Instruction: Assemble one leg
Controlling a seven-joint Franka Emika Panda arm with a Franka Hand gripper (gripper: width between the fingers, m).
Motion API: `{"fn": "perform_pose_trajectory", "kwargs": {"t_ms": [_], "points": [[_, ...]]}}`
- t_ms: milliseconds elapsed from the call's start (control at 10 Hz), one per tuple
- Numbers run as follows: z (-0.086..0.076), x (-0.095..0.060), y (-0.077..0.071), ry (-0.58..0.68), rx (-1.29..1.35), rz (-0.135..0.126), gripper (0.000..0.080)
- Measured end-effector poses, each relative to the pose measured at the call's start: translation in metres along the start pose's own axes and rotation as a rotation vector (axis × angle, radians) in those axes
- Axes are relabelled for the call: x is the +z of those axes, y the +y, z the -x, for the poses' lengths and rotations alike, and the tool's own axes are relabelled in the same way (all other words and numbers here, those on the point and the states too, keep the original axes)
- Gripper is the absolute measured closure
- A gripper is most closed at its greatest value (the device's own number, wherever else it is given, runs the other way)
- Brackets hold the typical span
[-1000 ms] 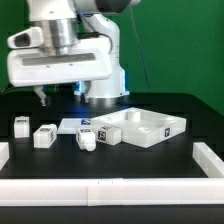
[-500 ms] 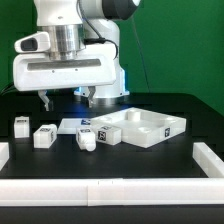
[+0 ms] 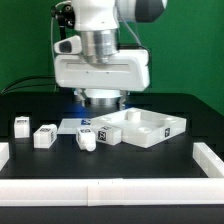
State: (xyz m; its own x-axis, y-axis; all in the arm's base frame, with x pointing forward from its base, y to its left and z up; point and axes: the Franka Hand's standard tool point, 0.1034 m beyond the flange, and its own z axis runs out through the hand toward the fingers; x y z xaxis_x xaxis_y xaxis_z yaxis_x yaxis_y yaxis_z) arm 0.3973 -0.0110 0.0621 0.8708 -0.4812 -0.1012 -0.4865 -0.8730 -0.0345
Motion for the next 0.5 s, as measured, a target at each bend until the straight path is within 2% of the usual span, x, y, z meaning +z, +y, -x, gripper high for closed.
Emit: {"fn": "perform_pose_trajectory", "kwargs": {"t_ms": [100, 500], "points": [[0.0008, 0.0007, -0.0039, 0.001, 0.013, -0.003, 0.0151], [0.0031, 0.0022, -0.0017, -0.003, 0.006, 0.000, 0.0151]]}}
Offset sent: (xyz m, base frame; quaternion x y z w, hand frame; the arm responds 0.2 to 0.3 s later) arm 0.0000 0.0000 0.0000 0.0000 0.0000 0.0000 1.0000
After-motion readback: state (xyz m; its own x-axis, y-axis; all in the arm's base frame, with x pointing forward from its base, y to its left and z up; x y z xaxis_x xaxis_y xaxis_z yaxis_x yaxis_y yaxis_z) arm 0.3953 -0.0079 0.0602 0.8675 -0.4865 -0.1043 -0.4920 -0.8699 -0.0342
